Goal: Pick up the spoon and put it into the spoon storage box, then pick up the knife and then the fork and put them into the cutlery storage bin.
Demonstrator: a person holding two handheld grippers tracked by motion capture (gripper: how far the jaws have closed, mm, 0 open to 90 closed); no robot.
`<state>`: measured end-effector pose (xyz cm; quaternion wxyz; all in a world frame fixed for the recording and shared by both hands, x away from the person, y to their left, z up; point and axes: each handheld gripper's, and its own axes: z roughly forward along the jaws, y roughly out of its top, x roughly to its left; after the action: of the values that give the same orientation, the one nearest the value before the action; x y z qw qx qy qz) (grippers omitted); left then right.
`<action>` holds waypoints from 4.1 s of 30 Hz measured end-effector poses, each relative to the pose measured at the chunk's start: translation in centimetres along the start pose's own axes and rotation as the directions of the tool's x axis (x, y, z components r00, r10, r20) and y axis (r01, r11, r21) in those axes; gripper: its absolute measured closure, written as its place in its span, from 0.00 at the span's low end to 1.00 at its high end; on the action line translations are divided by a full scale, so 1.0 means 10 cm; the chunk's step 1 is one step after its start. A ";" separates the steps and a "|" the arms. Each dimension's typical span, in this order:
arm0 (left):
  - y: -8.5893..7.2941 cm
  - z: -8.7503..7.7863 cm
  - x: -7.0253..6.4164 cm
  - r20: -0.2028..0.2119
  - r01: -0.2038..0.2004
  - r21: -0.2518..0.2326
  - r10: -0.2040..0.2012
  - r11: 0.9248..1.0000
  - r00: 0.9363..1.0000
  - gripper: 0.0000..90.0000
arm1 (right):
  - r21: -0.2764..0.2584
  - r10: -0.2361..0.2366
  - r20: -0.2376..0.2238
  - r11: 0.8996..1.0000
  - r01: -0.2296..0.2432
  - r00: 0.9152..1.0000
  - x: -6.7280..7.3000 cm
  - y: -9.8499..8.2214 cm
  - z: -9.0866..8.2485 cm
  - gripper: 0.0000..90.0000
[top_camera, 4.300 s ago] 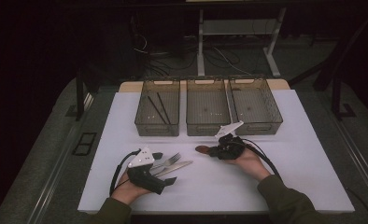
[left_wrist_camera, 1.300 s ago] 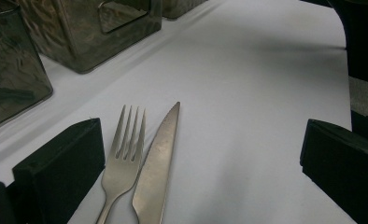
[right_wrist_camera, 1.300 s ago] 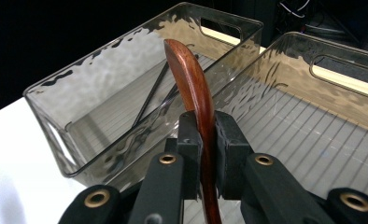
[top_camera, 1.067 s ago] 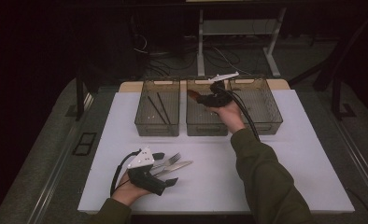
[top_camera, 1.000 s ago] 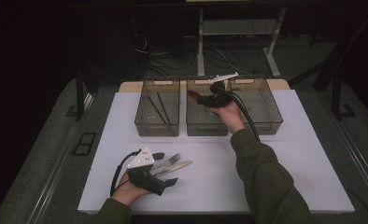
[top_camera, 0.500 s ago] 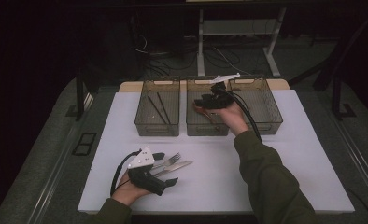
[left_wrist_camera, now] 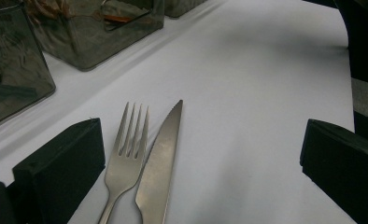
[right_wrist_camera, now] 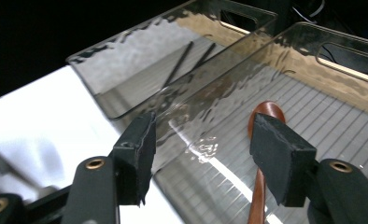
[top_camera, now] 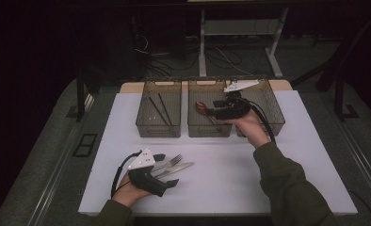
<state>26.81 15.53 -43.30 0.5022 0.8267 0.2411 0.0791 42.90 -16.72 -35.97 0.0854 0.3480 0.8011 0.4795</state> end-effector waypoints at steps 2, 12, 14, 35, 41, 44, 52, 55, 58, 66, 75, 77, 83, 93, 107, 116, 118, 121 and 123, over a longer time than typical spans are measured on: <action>0.01 0.01 -0.01 -0.002 -0.004 0.001 0.004 1.000 1.000 0.00 | -0.011 -0.001 -0.017 1.000 0.001 1.000 0.02 -0.05 -0.06 0.42; 0.00 0.02 -0.01 -0.002 -0.006 0.010 0.006 1.000 1.000 0.00 | -0.025 -0.031 -0.052 0.999 0.029 0.998 0.17 -0.36 -0.34 0.37; 0.00 0.02 -0.01 0.000 -0.005 0.007 0.005 1.000 1.000 0.00 | -0.026 -0.037 -0.052 0.999 0.036 0.998 0.20 -0.42 -0.38 0.35; 0.01 -0.02 0.00 -0.019 0.009 -0.010 -0.009 1.000 1.000 0.00 | -0.021 0.019 0.037 1.000 -0.019 0.999 0.21 -1.19 -0.89 0.26; 0.01 -0.04 0.00 -0.022 0.008 -0.009 -0.009 1.000 1.000 0.00 | -0.033 0.017 0.066 0.999 -0.015 0.998 0.22 -1.39 -1.01 0.18; 0.01 -0.03 0.01 -0.022 0.007 -0.009 -0.008 1.000 1.000 0.00 | -0.042 0.026 0.071 0.999 -0.023 0.997 0.24 -1.47 -1.06 0.18; 0.01 -0.04 0.04 -0.029 0.001 0.010 -0.001 1.000 1.000 0.00 | 0.009 0.009 0.117 1.000 -0.010 0.993 0.28 -1.70 -1.14 0.18; 0.02 -0.04 0.06 -0.030 0.005 0.010 -0.004 1.000 1.000 0.00 | 0.016 0.008 0.127 1.000 -0.010 0.992 0.29 -1.77 -1.18 0.18; 0.04 -0.05 0.08 -0.038 0.006 0.012 -0.006 1.000 0.999 0.00 | 0.001 0.019 0.138 1.000 -0.019 0.990 0.30 -1.82 -1.23 0.18; 0.14 -0.12 0.23 -0.054 -0.009 0.019 0.010 1.000 0.999 0.00 | 0.004 0.013 0.143 1.000 -0.013 0.990 0.32 -1.88 -1.31 0.18; 0.08 -0.29 0.42 -0.102 0.021 0.044 -0.016 0.999 0.995 0.07 | -0.003 0.010 0.137 1.000 -0.010 0.990 0.31 -1.87 -1.32 0.18; 0.06 -0.32 0.45 -0.106 0.023 0.055 -0.017 0.998 0.994 0.10 | -0.003 0.010 0.135 1.000 -0.009 0.991 0.31 -1.87 -1.32 0.18; 0.01 -0.33 0.46 -0.110 -0.003 0.132 0.017 0.991 0.994 0.27 | -0.004 0.009 0.131 1.000 -0.009 0.991 0.31 -1.87 -1.33 0.18; -0.04 -0.27 0.50 -0.068 -0.005 0.218 0.020 0.976 0.997 0.64 | 0.000 0.003 0.131 1.000 -0.003 0.991 0.30 -1.87 -1.32 0.18; -0.10 -0.11 0.52 -0.049 -0.045 0.320 0.064 0.947 0.997 0.82 | 0.006 0.006 0.129 1.000 -0.006 0.992 0.29 -1.88 -1.32 0.18; -0.12 -0.08 0.52 -0.022 -0.047 0.317 0.057 0.947 0.998 0.91 | 0.009 0.010 0.130 1.000 -0.012 0.991 0.29 -1.88 -1.32 0.18; -0.11 -0.09 0.52 -0.019 -0.056 0.323 0.066 0.945 0.998 0.92 | 0.011 0.006 0.130 1.000 -0.007 0.991 0.29 -1.88 -1.32 0.18; -0.10 -0.08 0.53 -0.012 -0.059 0.329 0.066 0.943 0.998 0.92 | 0.011 0.004 0.131 1.000 -0.005 0.991 0.29 -1.88 -1.32 0.18; -0.08 -0.07 0.53 -0.005 -0.061 0.344 0.067 0.937 0.998 0.93 | 0.010 0.006 0.131 1.000 -0.008 0.991 0.29 -1.88 -1.32 0.18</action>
<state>30.95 18.94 -44.26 0.3454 0.9084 0.2282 0.0590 25.57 -29.80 -44.01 0.1343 0.3821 0.7950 0.4515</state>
